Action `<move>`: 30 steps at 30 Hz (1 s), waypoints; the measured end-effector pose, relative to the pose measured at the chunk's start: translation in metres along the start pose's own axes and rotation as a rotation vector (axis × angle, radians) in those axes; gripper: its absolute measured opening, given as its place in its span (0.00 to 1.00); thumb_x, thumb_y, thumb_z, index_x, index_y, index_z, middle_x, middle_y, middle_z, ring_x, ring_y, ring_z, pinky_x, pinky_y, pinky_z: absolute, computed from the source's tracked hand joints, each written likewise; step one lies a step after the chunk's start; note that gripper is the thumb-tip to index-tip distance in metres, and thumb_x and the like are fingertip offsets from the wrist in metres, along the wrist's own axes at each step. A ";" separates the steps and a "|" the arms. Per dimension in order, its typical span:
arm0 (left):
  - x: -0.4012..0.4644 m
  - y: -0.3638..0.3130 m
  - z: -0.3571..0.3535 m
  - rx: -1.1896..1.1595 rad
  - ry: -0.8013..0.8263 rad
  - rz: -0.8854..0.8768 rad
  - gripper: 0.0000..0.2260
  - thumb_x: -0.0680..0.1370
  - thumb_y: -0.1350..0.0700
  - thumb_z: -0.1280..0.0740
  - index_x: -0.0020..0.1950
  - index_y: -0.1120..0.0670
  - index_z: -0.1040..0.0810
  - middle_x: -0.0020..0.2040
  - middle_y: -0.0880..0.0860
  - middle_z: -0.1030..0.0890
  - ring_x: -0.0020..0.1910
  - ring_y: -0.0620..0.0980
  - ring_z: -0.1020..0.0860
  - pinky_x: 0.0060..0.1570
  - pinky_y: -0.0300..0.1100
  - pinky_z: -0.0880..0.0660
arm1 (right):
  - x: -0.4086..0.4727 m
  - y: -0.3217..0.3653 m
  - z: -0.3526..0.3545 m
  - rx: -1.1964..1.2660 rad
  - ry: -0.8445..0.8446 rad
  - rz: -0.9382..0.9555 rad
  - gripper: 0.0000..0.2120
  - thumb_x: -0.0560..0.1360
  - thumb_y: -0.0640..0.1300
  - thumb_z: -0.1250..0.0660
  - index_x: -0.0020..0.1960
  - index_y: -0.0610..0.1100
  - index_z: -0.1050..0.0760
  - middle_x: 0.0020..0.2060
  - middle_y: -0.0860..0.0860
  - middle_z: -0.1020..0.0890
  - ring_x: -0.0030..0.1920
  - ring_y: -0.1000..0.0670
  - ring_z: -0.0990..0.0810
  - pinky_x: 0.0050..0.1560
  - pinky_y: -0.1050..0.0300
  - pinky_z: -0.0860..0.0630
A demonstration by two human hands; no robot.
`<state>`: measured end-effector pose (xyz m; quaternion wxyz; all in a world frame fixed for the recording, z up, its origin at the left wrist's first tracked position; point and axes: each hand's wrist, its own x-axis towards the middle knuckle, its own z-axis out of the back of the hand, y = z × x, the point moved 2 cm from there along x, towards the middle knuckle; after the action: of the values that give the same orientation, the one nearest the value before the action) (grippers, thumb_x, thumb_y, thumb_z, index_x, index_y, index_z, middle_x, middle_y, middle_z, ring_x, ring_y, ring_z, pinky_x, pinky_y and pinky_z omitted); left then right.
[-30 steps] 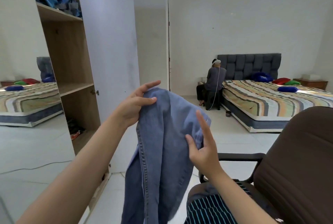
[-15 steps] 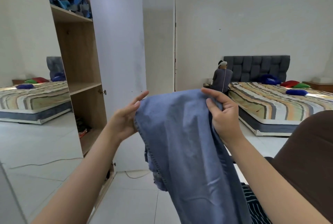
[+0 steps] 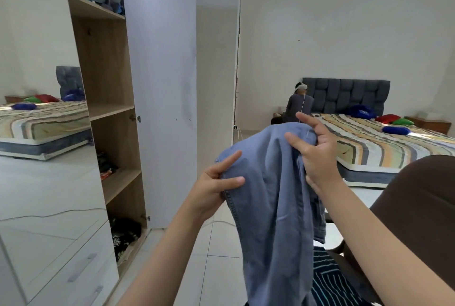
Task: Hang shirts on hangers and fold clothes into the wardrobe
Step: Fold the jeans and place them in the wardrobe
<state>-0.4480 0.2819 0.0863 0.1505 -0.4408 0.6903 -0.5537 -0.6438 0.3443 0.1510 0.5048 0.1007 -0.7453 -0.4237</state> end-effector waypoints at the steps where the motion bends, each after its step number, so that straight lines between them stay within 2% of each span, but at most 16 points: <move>1: 0.004 -0.001 -0.002 0.007 -0.026 0.002 0.21 0.70 0.74 0.33 0.56 0.52 0.19 0.51 0.49 0.16 0.49 0.48 0.18 0.50 0.40 0.21 | -0.001 -0.002 0.004 -0.017 0.022 -0.008 0.20 0.69 0.32 0.28 0.60 0.42 0.24 0.54 0.56 0.22 0.51 0.68 0.24 0.50 0.72 0.27; 5: 0.020 -0.016 0.008 -0.023 -0.084 -0.085 0.19 0.63 0.71 0.32 0.48 0.53 0.15 0.46 0.52 0.15 0.43 0.48 0.17 0.46 0.38 0.20 | 0.000 -0.007 0.027 -0.110 0.142 -0.058 0.24 0.65 0.32 0.25 0.59 0.43 0.24 0.52 0.57 0.21 0.48 0.68 0.23 0.46 0.72 0.26; 9: 0.032 -0.038 0.015 0.078 0.004 -0.127 0.16 0.66 0.66 0.32 0.51 0.53 0.17 0.45 0.51 0.16 0.43 0.47 0.18 0.45 0.37 0.21 | 0.006 -0.009 0.046 -0.215 0.184 -0.083 0.22 0.63 0.35 0.22 0.55 0.44 0.22 0.50 0.57 0.21 0.50 0.63 0.24 0.45 0.73 0.26; 11: 0.037 -0.048 0.010 0.144 0.048 -0.150 0.15 0.67 0.64 0.32 0.51 0.52 0.17 0.47 0.50 0.16 0.45 0.47 0.18 0.46 0.37 0.21 | 0.004 -0.011 0.047 -0.080 0.131 -0.129 0.22 0.65 0.35 0.25 0.57 0.44 0.23 0.49 0.56 0.21 0.48 0.61 0.21 0.43 0.70 0.25; 13: 0.041 -0.056 0.002 0.156 0.050 -0.170 0.15 0.68 0.63 0.32 0.53 0.53 0.19 0.48 0.50 0.17 0.45 0.47 0.19 0.44 0.37 0.21 | -0.003 -0.016 0.043 0.146 0.058 -0.204 0.23 0.70 0.35 0.29 0.63 0.43 0.28 0.49 0.55 0.22 0.44 0.62 0.19 0.41 0.68 0.23; 16: 0.046 -0.062 -0.005 0.068 0.042 -0.177 0.18 0.68 0.64 0.33 0.57 0.55 0.22 0.48 0.53 0.18 0.43 0.48 0.19 0.43 0.38 0.21 | -0.027 -0.030 0.038 0.309 0.017 -0.288 0.31 0.72 0.44 0.30 0.71 0.51 0.37 0.58 0.54 0.24 0.51 0.59 0.18 0.47 0.63 0.21; 17: 0.047 -0.063 -0.006 0.044 0.049 -0.178 0.19 0.68 0.65 0.33 0.58 0.55 0.22 0.48 0.53 0.18 0.43 0.49 0.19 0.43 0.39 0.20 | -0.038 -0.036 0.035 0.275 0.031 -0.283 0.34 0.71 0.47 0.29 0.72 0.54 0.39 0.63 0.57 0.27 0.56 0.59 0.21 0.51 0.62 0.22; 19: 0.047 -0.063 -0.008 0.016 0.055 -0.180 0.22 0.68 0.67 0.33 0.61 0.55 0.24 0.49 0.53 0.18 0.44 0.50 0.18 0.44 0.40 0.20 | -0.061 -0.044 0.024 0.187 0.090 -0.213 0.38 0.70 0.48 0.29 0.73 0.61 0.46 0.66 0.68 0.33 0.64 0.65 0.29 0.56 0.66 0.26; 21: 0.045 -0.063 -0.008 0.016 0.043 -0.175 0.26 0.68 0.68 0.34 0.65 0.54 0.26 0.51 0.53 0.19 0.45 0.51 0.18 0.43 0.41 0.20 | -0.076 -0.050 0.013 0.134 0.122 -0.124 0.44 0.71 0.42 0.27 0.74 0.62 0.50 0.63 0.78 0.37 0.66 0.69 0.33 0.57 0.70 0.28; 22: 0.045 -0.064 -0.006 0.015 0.031 -0.171 0.28 0.68 0.69 0.34 0.67 0.53 0.28 0.52 0.53 0.20 0.45 0.51 0.18 0.43 0.42 0.20 | -0.077 -0.049 0.008 0.100 0.128 -0.087 0.45 0.70 0.38 0.26 0.75 0.60 0.49 0.64 0.78 0.37 0.67 0.68 0.34 0.59 0.70 0.29; 24: 0.042 -0.065 0.001 0.015 0.005 -0.174 0.33 0.67 0.71 0.35 0.69 0.50 0.31 0.54 0.54 0.22 0.45 0.52 0.19 0.42 0.42 0.19 | -0.072 -0.044 0.000 0.064 0.126 -0.039 0.37 0.69 0.32 0.27 0.71 0.55 0.37 0.66 0.67 0.31 0.66 0.63 0.31 0.60 0.68 0.28; 26: 0.038 -0.066 0.011 0.059 0.013 -0.189 0.36 0.68 0.74 0.35 0.71 0.46 0.33 0.53 0.54 0.22 0.45 0.52 0.20 0.42 0.43 0.19 | -0.061 -0.034 -0.008 0.106 0.081 0.002 0.24 0.69 0.29 0.29 0.59 0.51 0.23 0.57 0.55 0.20 0.59 0.58 0.23 0.55 0.67 0.25; 28: 0.033 -0.066 0.020 0.131 0.048 -0.198 0.38 0.71 0.77 0.37 0.71 0.42 0.34 0.50 0.53 0.20 0.46 0.52 0.21 0.45 0.45 0.20 | -0.045 -0.022 -0.016 0.142 0.000 0.001 0.16 0.69 0.28 0.29 0.47 0.48 0.18 0.44 0.56 0.16 0.49 0.58 0.19 0.51 0.66 0.24; 30: 0.027 -0.069 0.028 0.159 0.048 -0.176 0.40 0.71 0.78 0.38 0.71 0.40 0.35 0.48 0.53 0.19 0.47 0.53 0.21 0.47 0.44 0.21 | -0.028 -0.015 -0.018 0.244 -0.007 -0.029 0.14 0.69 0.30 0.29 0.45 0.48 0.17 0.41 0.56 0.15 0.47 0.56 0.18 0.51 0.63 0.23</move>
<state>-0.4130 0.2432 0.1463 0.1192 -0.4729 0.6064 -0.6281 -0.6195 0.3419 0.1237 0.4797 0.1707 -0.7917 -0.3376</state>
